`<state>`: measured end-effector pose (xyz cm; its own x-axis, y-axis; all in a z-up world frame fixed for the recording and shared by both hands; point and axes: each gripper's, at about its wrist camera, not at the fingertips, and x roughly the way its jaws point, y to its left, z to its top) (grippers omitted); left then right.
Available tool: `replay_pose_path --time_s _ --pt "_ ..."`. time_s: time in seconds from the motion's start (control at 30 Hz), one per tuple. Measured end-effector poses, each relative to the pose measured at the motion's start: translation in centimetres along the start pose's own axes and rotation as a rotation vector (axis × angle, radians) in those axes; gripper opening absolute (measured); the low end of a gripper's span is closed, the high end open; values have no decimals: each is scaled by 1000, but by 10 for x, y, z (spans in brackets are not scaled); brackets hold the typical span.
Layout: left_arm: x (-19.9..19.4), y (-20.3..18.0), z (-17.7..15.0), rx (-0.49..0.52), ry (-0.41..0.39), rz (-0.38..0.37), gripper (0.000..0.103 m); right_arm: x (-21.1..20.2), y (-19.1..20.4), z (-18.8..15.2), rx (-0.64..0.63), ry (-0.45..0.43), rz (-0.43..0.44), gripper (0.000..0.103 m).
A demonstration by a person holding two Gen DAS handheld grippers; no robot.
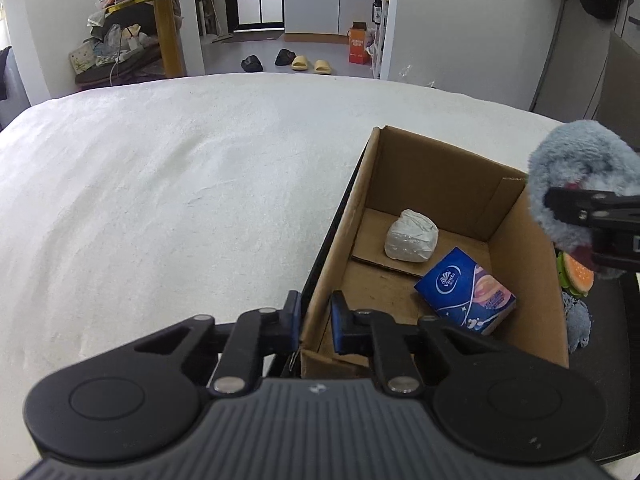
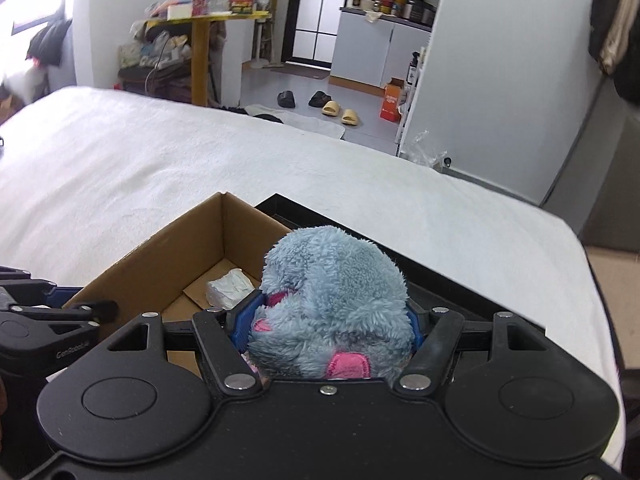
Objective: Organize soft objects
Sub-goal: 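Lift the fluffy ball into the box and open the right gripper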
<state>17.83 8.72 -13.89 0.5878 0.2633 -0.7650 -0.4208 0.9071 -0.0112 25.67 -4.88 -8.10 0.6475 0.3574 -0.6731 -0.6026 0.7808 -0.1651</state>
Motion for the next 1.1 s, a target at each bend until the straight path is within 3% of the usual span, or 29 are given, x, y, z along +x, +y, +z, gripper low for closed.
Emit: replay_pose_path --time_s 0.33,0.53,0.7,1.1 --pt "6 16 -2 -45 -1 -68 13 8 48 18 -149 13 14 67" --pt "7 20 -2 -67 1 -97 13 5 69 22 -190 11 65 68" --pt "9 20 -1 -64 19 -101 14 -1 86 21 -286 -12 59 83" --pt "4 24 1 -81 18 -112 19 -12 59 13 -224 9 -11 85"
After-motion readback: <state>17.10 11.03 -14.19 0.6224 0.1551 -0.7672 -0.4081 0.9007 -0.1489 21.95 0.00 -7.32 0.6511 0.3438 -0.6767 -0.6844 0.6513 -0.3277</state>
